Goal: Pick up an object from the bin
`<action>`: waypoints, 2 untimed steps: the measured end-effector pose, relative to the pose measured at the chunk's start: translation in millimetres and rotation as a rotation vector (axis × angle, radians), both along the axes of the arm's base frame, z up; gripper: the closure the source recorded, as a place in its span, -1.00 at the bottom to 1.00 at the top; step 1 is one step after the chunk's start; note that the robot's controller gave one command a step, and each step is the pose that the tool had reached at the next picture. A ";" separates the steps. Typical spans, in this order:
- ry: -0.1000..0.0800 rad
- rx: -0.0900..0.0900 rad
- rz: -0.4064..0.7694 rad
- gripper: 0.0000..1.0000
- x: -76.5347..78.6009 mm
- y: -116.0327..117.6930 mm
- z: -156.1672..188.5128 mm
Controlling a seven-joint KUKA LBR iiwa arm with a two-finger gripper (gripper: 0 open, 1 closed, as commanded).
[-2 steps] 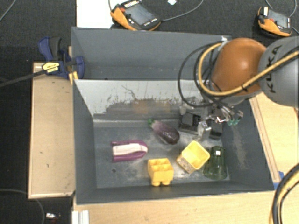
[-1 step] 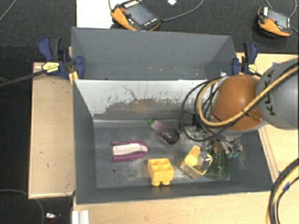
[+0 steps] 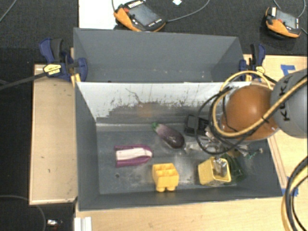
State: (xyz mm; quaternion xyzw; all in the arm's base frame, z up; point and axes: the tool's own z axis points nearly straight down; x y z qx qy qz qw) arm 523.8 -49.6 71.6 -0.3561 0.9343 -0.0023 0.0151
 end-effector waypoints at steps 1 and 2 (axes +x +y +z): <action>0.029 0.003 -0.496 1.00 -9.1 -5.6 -1.0; 0.029 0.004 -0.496 1.00 -9.0 -5.6 -1.0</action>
Offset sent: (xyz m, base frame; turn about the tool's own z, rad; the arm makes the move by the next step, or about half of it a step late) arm 0.0000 0.0000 0.0000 0.0000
